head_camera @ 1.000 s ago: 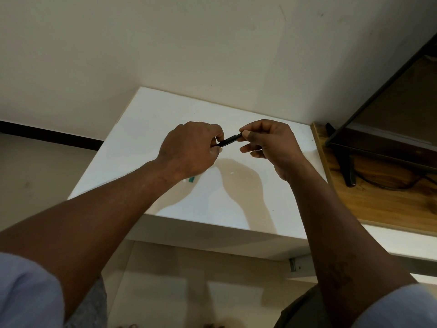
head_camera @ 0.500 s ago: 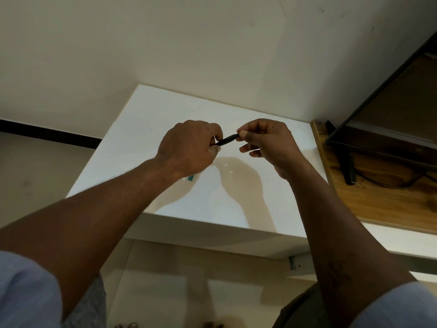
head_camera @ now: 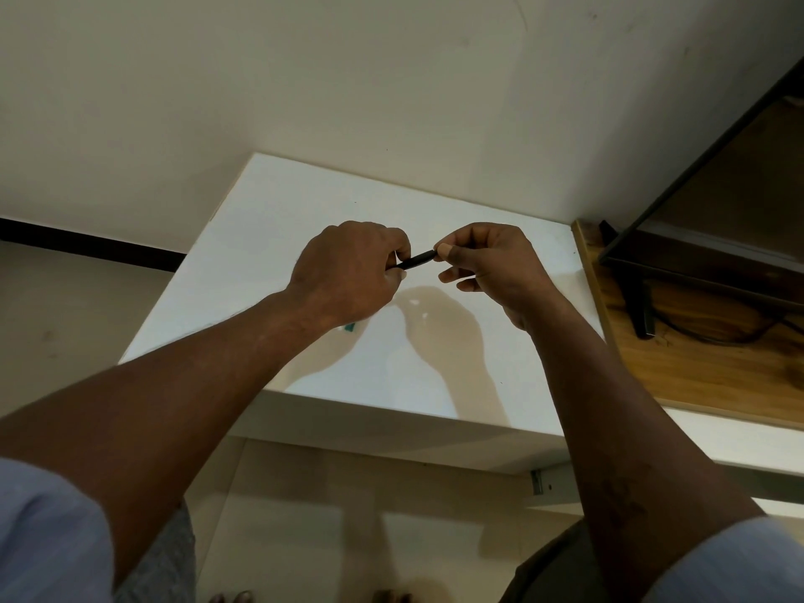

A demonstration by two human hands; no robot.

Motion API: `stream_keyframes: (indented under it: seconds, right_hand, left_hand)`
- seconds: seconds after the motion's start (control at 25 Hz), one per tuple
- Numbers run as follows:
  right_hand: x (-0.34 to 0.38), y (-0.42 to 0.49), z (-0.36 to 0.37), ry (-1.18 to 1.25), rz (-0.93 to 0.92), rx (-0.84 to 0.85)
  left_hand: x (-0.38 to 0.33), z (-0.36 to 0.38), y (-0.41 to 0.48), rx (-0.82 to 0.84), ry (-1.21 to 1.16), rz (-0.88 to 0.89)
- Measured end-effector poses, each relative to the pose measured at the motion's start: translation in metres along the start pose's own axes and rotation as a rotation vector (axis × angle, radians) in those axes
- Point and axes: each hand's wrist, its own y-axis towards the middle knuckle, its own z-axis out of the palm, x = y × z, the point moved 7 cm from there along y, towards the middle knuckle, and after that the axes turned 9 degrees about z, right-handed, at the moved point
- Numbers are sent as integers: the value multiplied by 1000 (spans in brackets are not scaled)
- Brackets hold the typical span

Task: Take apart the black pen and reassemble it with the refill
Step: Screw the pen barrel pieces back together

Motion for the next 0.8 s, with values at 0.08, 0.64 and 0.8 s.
stream_keyframes:
  seconds: [0.08,0.64,0.8]
  right_hand:
    - [0,0,0,-1,5,-2]
    - [-5,0,1,-20,49,-9]
    - [-6,0,4,-33,59,-10]
  left_hand:
    - [0,1,0,2,-1,3]
    - [-6,5,0,5,-5,27]
    - [-7,7,0,19,-6,36]
